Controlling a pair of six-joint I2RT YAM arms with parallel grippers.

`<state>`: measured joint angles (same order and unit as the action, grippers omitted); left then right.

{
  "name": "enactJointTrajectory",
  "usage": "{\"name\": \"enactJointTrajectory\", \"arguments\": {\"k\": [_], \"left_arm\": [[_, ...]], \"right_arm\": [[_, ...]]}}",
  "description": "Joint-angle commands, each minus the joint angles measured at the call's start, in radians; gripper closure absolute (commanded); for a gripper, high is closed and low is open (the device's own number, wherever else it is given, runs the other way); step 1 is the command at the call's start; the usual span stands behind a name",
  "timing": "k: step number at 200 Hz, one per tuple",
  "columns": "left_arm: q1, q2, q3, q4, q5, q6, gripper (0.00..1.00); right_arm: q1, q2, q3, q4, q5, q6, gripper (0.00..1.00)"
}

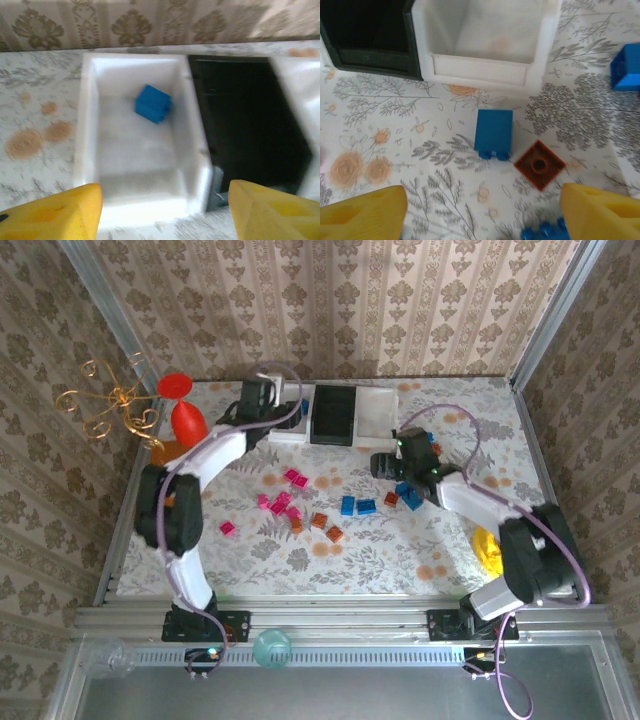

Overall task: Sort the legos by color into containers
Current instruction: Pick up the lego from the center of the table.

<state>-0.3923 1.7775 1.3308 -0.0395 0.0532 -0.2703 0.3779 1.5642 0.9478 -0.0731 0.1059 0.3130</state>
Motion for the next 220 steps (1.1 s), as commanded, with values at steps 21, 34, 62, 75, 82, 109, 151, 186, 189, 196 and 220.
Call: {"name": "enactJointTrajectory", "arguments": {"k": [21,34,62,75,82,109,151,186,189,196,220], "left_arm": [[-0.005,-0.212,-0.335,0.196,0.127,-0.181,0.3],[-0.011,-0.255,-0.382,0.188,0.142,-0.188,0.29],[-0.043,-0.32,-0.442,0.167,0.138,-0.185,0.28],[-0.056,-0.334,-0.456,0.162,0.137,-0.181,0.28],[-0.058,-0.338,-0.459,0.152,0.139,-0.177,0.28],[-0.094,-0.357,-0.469,0.111,0.13,-0.154,0.27],[-0.095,-0.391,-0.519,0.109,0.096,-0.141,0.26],[-0.07,-0.408,-0.571,0.136,0.055,-0.155,0.25],[-0.071,-0.411,-0.578,0.144,0.054,-0.158,0.25],[-0.037,-0.417,-0.595,0.161,0.054,-0.17,0.25],[0.028,-0.44,-0.643,0.223,0.066,-0.219,0.25]], "right_arm": [[0.004,0.209,0.211,-0.176,0.047,-0.016,0.32],[0.004,0.258,0.258,-0.205,0.068,-0.017,0.33],[0.004,0.326,0.309,-0.233,0.106,-0.006,0.36],[0.003,0.352,0.324,-0.231,0.105,-0.005,0.38],[0.002,0.371,0.339,-0.238,0.101,-0.006,0.38],[0.001,0.429,0.386,-0.25,0.092,-0.007,0.44],[0.007,0.47,0.418,-0.236,0.053,-0.036,0.56],[0.046,0.405,0.389,-0.22,-0.033,-0.064,0.72],[0.053,0.388,0.378,-0.207,-0.05,-0.062,0.72],[0.067,0.347,0.348,-0.166,-0.101,-0.053,0.72],[0.121,0.249,0.289,0.014,-0.28,-0.019,0.72]]}}
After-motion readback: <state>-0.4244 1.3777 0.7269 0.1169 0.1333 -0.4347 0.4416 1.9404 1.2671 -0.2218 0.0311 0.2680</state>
